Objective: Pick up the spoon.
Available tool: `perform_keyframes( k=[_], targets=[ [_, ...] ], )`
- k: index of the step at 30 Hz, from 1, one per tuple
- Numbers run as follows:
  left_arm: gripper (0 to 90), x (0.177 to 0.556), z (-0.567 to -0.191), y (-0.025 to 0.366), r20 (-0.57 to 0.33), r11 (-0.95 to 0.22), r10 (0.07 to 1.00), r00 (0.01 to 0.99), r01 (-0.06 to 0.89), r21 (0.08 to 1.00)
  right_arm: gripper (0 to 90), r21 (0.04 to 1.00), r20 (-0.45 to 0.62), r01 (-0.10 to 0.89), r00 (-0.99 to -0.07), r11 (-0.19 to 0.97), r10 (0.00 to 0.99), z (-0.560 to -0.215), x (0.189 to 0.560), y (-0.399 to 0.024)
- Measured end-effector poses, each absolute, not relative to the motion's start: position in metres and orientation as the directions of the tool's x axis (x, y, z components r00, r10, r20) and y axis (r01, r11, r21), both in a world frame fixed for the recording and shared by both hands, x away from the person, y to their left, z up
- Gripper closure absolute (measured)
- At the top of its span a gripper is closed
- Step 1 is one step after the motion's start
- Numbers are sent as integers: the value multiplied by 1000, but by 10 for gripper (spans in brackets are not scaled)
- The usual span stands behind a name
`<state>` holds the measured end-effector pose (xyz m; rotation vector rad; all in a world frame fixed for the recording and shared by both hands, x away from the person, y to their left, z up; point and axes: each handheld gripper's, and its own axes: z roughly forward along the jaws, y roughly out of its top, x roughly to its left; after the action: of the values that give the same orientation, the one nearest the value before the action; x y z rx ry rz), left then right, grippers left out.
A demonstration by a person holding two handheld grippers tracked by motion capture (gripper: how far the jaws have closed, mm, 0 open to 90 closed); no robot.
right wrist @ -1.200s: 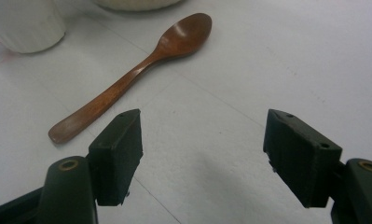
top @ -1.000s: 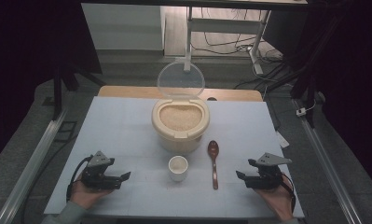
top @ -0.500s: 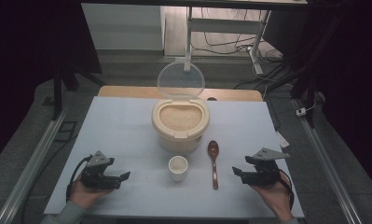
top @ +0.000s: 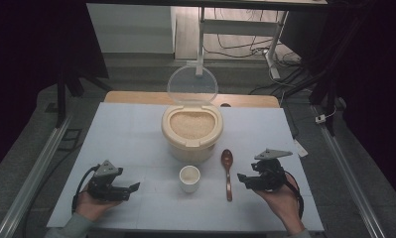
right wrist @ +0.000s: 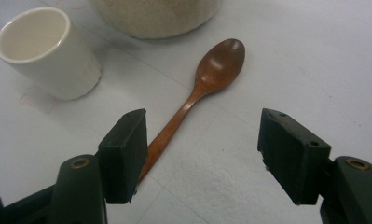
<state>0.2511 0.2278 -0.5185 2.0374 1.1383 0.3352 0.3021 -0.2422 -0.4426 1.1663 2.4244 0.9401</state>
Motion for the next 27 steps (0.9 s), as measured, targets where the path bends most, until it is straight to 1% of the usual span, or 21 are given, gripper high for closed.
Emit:
perform_keyframes(
  k=[13, 20, 27],
  targets=[
    [132, 252, -520, 228, -130, -313, 813, 567, 615, 724, 356, 619, 46, 629, -627, 470, 778, -439, 307, -218],
    [131, 252, -520, 227, -128, -318, 811, 572, 613, 723, 361, 571, 66, 665, -622, 482, 780, -449, 310, -200],
    [131, 252, -520, 227, -124, -324, 807, 577, 609, 724, 363, 522, 65, 698, -605, 490, 793, -461, 311, -195]
  ],
)
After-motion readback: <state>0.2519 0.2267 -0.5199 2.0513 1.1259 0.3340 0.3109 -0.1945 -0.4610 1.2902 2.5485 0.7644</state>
